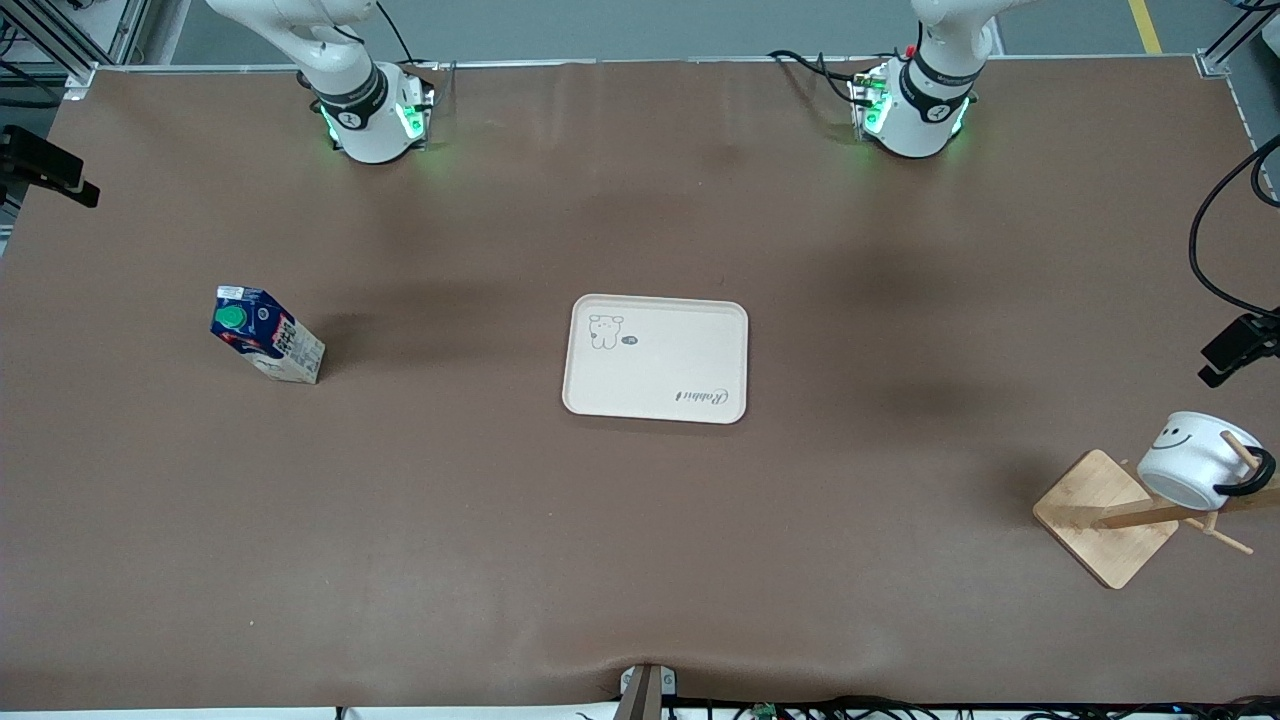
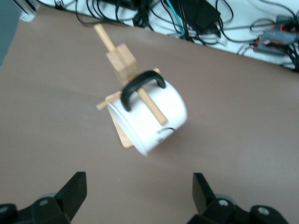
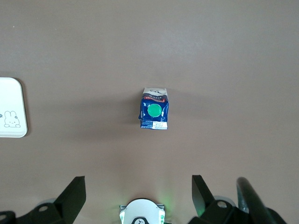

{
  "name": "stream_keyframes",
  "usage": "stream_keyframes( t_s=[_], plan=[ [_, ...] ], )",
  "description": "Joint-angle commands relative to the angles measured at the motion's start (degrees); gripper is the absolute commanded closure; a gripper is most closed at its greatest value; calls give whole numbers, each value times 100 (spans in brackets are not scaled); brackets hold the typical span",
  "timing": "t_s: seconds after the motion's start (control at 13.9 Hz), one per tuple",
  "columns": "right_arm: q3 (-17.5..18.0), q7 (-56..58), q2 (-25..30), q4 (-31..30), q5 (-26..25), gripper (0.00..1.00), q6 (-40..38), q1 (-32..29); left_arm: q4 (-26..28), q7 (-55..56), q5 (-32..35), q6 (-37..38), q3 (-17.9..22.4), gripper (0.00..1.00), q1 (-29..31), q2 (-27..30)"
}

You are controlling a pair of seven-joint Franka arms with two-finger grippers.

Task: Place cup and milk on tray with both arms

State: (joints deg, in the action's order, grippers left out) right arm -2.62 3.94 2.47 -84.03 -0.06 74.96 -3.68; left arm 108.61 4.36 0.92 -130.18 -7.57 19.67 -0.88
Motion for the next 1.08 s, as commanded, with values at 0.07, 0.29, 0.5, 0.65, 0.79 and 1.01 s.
stream_keyframes(
  t_s=[0.07, 0.29, 0.5, 0.65, 0.79, 1.01],
  plan=[
    [60, -51, 25, -52, -20, 0, 1, -107, 327, -137, -231, -595, -43, 0, 221, 54],
    [60, -51, -18, -43, -11, 0, 36, -160, 336, -724, -687, -1008, -43, 2, 388, -192],
    [77, -34, -10, -8, 24, 0, -7, -107, 336, -1602, -1539, -1149, -43, 6, 441, -429],
    [95, -34, -10, 88, 33, 0, -16, -72, 336, -1816, -1910, -1246, -43, 10, 424, -535],
    [78, -16, -27, 71, 42, 0, -17, -107, 336, -1816, -1937, -1421, -87, 14, 397, -614],
    [78, -16, -27, 62, 42, 0, -25, -98, 327, -1973, -1929, -1632, -96, 22, 345, -764]
  ],
)
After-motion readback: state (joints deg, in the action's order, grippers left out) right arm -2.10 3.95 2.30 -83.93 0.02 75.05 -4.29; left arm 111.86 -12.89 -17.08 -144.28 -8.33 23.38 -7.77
